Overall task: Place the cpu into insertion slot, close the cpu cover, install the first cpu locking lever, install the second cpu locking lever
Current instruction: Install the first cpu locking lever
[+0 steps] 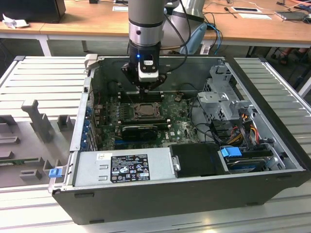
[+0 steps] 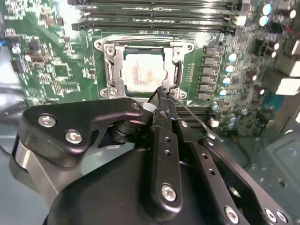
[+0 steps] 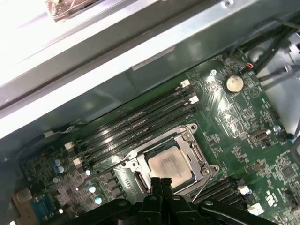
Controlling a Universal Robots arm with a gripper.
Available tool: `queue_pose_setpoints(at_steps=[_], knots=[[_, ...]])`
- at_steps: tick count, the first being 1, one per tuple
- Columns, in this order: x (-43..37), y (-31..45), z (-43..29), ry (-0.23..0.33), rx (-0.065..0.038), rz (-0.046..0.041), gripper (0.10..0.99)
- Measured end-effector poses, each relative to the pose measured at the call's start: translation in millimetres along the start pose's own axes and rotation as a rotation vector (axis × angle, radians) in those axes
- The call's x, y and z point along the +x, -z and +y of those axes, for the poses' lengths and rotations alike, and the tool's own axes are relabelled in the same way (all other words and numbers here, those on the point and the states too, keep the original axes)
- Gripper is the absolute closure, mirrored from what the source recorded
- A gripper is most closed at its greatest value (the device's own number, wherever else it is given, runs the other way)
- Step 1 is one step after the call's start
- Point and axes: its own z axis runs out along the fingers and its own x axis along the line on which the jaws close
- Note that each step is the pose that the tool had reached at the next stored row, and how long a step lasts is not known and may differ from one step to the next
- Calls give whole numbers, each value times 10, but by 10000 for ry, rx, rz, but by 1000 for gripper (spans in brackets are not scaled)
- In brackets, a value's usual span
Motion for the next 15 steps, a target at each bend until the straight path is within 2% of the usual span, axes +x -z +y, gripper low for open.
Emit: queue_pose_setpoints(at_steps=[6, 10, 15], knots=[[0, 0, 0, 1104, 12, 30, 980], [0, -1, 0, 2509, 28, 69, 980], [0, -1, 0, 3306, 37, 90, 980]])
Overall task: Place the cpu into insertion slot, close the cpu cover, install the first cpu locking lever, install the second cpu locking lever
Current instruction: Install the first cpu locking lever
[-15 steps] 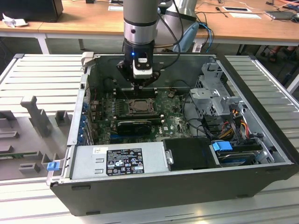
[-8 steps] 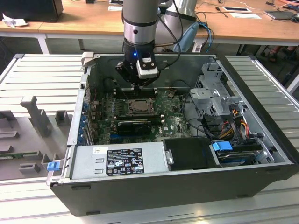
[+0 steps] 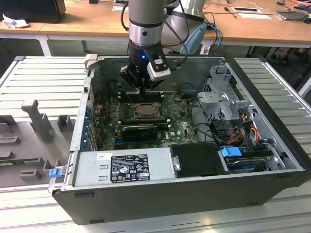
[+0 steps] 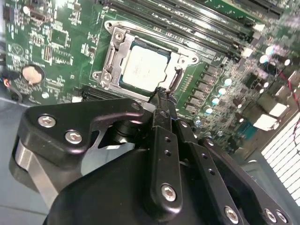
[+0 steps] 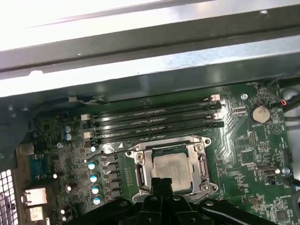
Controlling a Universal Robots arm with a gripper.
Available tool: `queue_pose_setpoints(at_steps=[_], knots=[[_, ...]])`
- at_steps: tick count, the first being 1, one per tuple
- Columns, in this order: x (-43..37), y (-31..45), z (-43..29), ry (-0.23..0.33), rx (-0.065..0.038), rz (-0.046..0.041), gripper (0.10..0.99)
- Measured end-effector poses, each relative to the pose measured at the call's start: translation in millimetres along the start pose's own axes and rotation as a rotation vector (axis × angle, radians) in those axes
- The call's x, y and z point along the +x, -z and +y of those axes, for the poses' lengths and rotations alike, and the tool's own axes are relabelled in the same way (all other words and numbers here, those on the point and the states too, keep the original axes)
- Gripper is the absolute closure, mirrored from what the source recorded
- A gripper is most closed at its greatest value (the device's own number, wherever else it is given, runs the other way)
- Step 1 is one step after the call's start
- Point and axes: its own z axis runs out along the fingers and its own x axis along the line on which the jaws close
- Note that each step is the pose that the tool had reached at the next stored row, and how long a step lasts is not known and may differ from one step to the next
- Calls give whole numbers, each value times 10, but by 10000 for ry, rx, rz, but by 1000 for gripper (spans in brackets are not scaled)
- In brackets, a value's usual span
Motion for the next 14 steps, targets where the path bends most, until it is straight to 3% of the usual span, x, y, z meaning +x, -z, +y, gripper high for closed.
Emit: queue_pose_setpoints(at_steps=[5, 14], knots=[[7, -1, -1, 623, 7, 17, 980], [137, -8, -17, 1305, 14, 36, 980]])
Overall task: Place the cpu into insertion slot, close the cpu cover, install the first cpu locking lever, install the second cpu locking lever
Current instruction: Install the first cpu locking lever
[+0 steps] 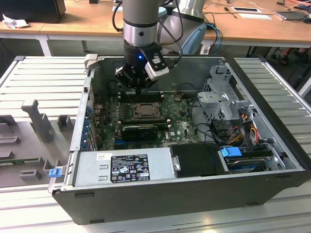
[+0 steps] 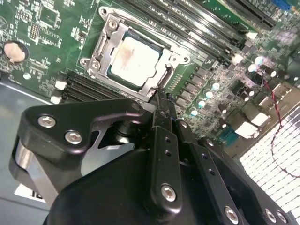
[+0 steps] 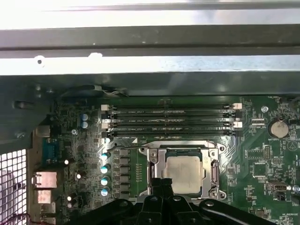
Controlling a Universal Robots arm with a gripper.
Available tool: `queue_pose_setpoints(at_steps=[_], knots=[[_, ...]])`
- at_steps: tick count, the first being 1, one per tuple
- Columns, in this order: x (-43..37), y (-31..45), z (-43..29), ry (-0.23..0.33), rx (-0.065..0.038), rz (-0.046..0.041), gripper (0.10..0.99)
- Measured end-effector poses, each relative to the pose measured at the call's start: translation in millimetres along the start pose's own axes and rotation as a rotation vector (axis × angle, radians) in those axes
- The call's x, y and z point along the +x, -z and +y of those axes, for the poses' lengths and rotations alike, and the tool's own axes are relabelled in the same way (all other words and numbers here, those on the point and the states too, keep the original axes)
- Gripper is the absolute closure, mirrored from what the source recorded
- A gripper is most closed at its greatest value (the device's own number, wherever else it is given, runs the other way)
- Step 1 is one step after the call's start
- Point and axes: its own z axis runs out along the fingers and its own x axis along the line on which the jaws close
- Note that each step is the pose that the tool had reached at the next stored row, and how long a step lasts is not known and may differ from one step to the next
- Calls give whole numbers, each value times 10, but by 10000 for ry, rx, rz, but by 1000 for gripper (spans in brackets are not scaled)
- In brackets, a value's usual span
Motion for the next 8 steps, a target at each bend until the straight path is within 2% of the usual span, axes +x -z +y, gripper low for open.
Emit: queue_pose_setpoints(at_steps=[5, 8], knots=[[171, -6, 1, 16, -10, -1, 980], [227, -8, 2, 16, -18, -3, 980]])
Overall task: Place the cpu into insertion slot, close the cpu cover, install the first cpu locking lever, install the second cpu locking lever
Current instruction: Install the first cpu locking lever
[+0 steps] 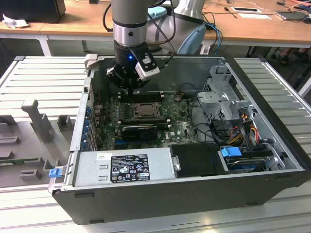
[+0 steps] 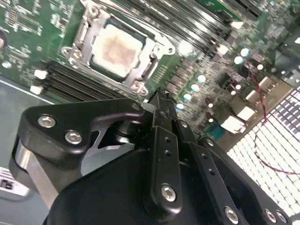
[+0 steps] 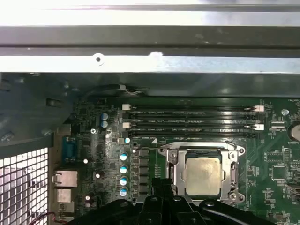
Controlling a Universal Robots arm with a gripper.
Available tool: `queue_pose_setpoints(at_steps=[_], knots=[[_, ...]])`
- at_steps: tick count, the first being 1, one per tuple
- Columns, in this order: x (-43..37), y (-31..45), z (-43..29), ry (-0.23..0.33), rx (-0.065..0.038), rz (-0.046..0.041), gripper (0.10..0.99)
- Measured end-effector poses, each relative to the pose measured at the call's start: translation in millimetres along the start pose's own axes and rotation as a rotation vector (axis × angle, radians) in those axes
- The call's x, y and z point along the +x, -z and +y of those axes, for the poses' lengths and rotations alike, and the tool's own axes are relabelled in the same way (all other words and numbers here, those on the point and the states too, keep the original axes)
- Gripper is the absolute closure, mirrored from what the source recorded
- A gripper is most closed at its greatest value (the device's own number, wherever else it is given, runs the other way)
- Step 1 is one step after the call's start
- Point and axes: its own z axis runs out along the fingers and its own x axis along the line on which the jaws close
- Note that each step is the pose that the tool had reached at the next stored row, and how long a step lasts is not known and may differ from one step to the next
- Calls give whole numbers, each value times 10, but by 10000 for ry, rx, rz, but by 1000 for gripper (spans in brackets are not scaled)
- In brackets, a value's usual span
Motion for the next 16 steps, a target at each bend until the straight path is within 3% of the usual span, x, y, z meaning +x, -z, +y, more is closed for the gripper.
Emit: queue_pose_setpoints(at_steps=[4, 16], knots=[[79, -1, 1, 1, 0, -3, 980], [107, -1, 1, 1, 0, -4, 980]])
